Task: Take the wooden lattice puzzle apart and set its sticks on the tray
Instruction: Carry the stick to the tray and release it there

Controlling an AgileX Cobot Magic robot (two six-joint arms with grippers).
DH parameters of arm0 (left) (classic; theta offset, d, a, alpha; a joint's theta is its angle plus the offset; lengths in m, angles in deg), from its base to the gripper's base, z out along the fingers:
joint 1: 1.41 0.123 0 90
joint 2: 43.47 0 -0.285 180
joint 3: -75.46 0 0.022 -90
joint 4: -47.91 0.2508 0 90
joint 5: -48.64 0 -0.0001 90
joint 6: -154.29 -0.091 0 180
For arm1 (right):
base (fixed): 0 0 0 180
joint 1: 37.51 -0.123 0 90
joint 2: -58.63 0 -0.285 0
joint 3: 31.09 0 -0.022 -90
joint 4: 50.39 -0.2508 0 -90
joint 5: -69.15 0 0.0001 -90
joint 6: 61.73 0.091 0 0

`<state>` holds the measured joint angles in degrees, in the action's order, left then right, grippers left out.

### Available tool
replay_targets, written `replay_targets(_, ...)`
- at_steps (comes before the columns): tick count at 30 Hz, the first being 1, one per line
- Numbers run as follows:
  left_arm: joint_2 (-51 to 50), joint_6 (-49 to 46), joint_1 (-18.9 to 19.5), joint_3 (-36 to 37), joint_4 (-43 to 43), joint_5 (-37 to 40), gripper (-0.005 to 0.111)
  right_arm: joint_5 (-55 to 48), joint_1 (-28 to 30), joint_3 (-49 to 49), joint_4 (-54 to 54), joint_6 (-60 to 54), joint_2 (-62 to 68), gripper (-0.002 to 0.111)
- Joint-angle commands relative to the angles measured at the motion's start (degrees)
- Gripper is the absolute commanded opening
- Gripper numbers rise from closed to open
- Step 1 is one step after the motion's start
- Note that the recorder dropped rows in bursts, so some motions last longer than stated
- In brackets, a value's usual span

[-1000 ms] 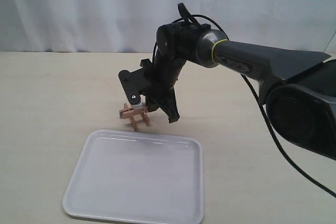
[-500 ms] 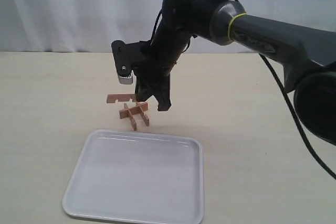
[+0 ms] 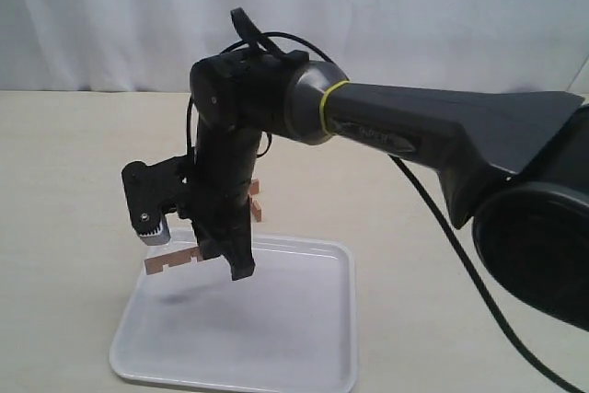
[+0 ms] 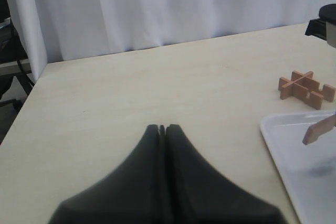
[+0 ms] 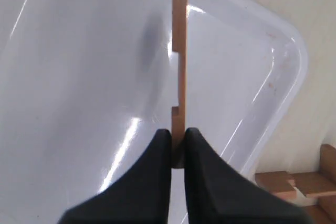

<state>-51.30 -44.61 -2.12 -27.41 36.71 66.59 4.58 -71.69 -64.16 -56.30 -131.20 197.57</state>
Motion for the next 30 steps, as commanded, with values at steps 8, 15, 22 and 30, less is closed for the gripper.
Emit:
replay_targets(8,0.0,0.5,0.0,0.1,0.1,-0.5,0.0,4.7,-0.5,1.2,3.4,6.1,4.0,0.005)
replay_targets(15,0.0,0.5,0.0,0.1,0.1,-0.5,0.0,3.9,-0.5,1.2,5.5,7.6,4.6,0.005)
replay_targets(22,0.0,0.5,0.0,0.1,0.1,-0.5,0.0,3.7,-0.5,1.2,5.5,7.6,4.5,0.037)
replay_targets(30,0.0,0.5,0.0,0.1,0.1,-0.5,0.0,3.0,-0.5,0.9,4.8,7.6,1.4,0.049)
